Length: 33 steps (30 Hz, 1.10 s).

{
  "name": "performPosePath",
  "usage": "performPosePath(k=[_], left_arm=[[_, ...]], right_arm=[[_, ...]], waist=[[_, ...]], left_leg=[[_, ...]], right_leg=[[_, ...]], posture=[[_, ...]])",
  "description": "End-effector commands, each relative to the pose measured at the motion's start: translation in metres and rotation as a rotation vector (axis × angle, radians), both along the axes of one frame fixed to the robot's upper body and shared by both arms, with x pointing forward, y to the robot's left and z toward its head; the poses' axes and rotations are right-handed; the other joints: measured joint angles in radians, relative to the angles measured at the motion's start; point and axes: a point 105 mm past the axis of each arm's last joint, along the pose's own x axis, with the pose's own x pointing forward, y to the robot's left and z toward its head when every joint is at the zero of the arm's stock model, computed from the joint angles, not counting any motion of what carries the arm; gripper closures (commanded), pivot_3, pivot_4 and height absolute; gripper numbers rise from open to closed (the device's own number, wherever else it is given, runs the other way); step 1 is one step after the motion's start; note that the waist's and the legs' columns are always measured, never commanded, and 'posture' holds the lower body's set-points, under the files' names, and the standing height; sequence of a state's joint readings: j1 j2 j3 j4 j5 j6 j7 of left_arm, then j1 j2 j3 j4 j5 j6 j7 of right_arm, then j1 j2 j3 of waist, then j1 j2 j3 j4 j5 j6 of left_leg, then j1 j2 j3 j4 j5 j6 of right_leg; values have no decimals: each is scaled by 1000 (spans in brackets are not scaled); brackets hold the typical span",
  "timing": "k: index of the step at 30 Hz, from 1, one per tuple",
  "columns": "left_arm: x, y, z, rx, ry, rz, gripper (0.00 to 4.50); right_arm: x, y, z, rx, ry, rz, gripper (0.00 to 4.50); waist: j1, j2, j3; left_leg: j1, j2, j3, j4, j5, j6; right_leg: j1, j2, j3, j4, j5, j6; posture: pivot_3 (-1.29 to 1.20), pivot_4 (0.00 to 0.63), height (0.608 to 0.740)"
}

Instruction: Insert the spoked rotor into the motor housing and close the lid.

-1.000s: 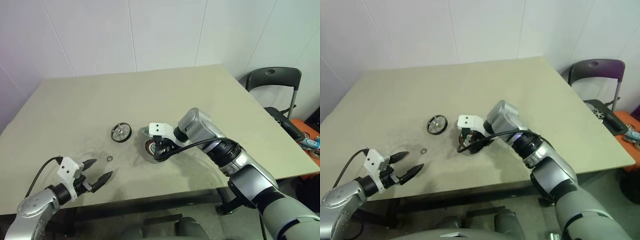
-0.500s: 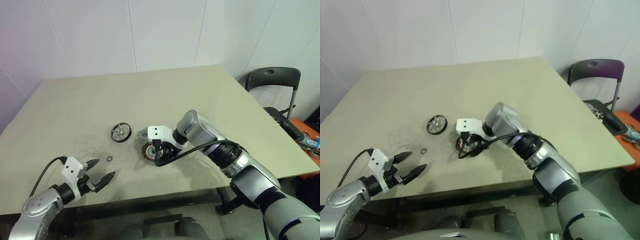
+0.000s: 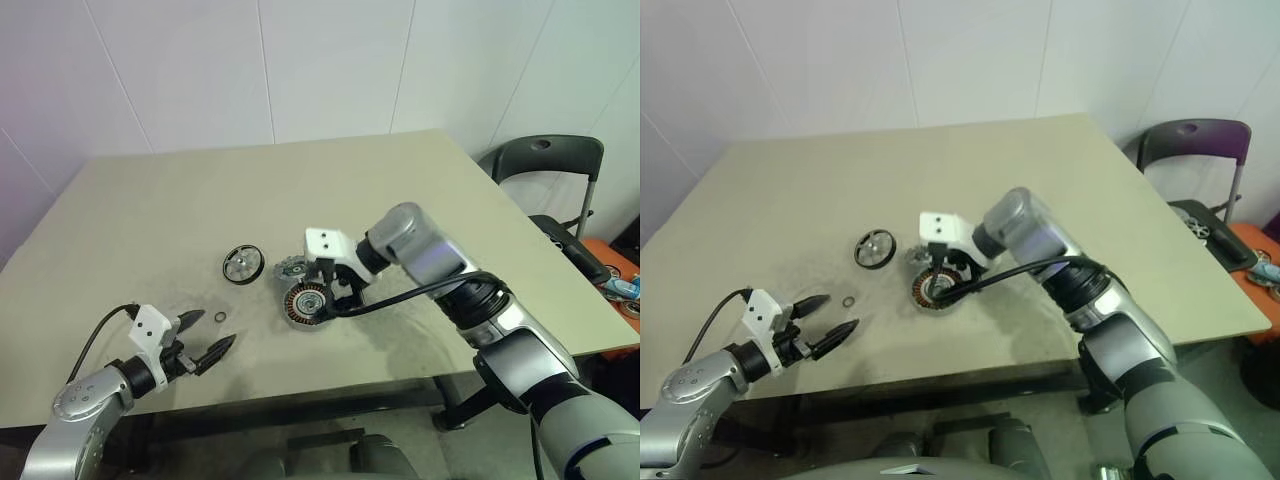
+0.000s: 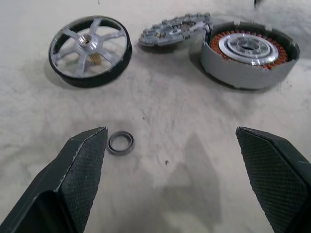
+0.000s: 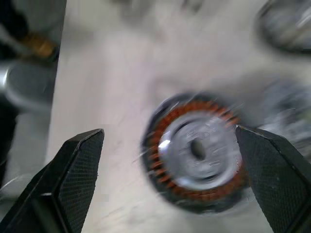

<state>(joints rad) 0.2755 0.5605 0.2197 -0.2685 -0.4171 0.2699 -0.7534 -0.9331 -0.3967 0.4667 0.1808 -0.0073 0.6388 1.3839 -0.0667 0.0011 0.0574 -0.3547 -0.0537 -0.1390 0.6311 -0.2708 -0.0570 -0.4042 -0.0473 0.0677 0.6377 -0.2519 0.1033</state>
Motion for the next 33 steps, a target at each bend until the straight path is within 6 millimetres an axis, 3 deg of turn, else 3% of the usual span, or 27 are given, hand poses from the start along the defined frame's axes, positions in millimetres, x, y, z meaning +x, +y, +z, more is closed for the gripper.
performPosePath(k=[1, 8, 13, 22, 33], left_arm=[[3, 6, 7, -7, -47, 42, 0], [4, 27, -3, -20, -45, 139, 0], [4, 40, -14, -34, -26, 183, 0], [16, 46, -22, -15, -49, 188, 0], [37, 31, -24, -6, -50, 92, 0]], right_arm=[[0, -13, 20, 245, -31, 27, 10], [8, -50, 10, 339, -117, -11, 10], [11, -68, -5, 320, -42, -69, 10], [11, -76, -21, 338, -29, -97, 10], [12, -74, -26, 329, -37, -94, 10]], waist=[[1, -1, -1], [10, -1, -1], [20, -1, -1], [31, -1, -1], [28, -2, -1]], left_leg=[[0, 0, 0, 0, 0, 0], [1, 0, 2, 1, 0, 0], [2, 0, 2, 1, 0, 0], [2, 0, 2, 2, 0, 0], [2, 0, 2, 2, 0, 0]], right_leg=[[0, 0, 0, -1, 0, 0], [1, 0, 0, -1, 0, 0], [3, 1, 0, -1, 0, -1], [3, 1, 0, -1, 0, -1], [4, 1, 0, -1, 1, 0]], posture=[[0, 0, 740], [0, 0, 740], [0, 0, 740], [0, 0, 740], [0, 0, 740]])
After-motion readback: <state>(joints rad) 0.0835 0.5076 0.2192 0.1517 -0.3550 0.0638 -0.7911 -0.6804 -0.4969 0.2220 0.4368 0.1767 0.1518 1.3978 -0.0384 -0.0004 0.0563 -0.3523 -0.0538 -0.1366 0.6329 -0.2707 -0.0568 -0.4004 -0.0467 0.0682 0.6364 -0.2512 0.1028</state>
